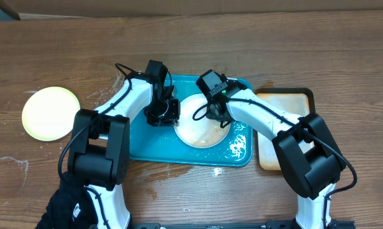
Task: Clean dirty plates on tray and stack at the side
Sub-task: 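Scrub the white plate with the sponge while the left gripper holds it, then move the sponge back to the soapy tray and lift the white plate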
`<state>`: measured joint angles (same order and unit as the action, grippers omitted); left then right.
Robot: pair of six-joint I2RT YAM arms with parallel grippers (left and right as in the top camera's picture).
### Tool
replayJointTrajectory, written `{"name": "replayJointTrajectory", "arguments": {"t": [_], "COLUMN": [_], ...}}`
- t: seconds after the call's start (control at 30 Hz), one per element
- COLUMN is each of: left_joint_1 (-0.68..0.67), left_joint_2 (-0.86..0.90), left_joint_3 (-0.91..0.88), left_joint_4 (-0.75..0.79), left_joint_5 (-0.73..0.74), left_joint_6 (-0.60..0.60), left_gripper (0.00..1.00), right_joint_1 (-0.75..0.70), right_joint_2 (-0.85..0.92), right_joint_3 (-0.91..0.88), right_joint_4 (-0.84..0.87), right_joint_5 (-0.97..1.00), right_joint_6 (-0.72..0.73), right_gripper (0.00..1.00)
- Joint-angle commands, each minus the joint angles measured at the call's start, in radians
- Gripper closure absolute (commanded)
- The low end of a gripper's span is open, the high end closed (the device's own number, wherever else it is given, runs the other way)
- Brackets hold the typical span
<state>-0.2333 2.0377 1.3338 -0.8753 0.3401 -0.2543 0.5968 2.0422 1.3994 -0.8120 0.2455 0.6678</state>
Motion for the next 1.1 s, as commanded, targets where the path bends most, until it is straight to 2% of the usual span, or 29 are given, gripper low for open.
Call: {"name": "replayJointTrajectory", "arguments": {"t": [0.0, 0.47, 0.7, 0.87, 1.07], "left_joint_1": [0.006, 0.014, 0.024, 0.015, -0.024], "left_joint_2": [0.058, 0.058, 0.029, -0.020, -0.088], "left_joint_3": [-0.048, -0.042, 0.110, 0.334, 0.573], "left_joint_4": [-0.002, 0.025, -0.039, -0.190, -0.341], "left_joint_5": [-0.141, -0.142, -0.182, -0.311, -0.393], "left_joint_6": [0.007, -0.016, -0.046, -0.047, -0.057], "left_gripper": [0.96, 0.96, 0.96, 0.96, 0.96], "right_joint_1": [-0.061, -0.068, -0.138, -0.203, -0.265], "right_joint_2": [0.044, -0.024, -0.035, -0.035, -0.035], "right_joint_3": [0.034, 0.632, 0.640, 0.621, 0.614], "right_joint_4": [-0.094, -0.546, -0.714, -0.761, -0.784], "right_joint_5": [0.150, 0.117, 0.104, 0.084, 0.063], "right_joint_6": [-0.022, -0.074, -0.066, -0.067, -0.074], "right_gripper": [0.96, 0.96, 0.96, 0.96, 0.96]}}
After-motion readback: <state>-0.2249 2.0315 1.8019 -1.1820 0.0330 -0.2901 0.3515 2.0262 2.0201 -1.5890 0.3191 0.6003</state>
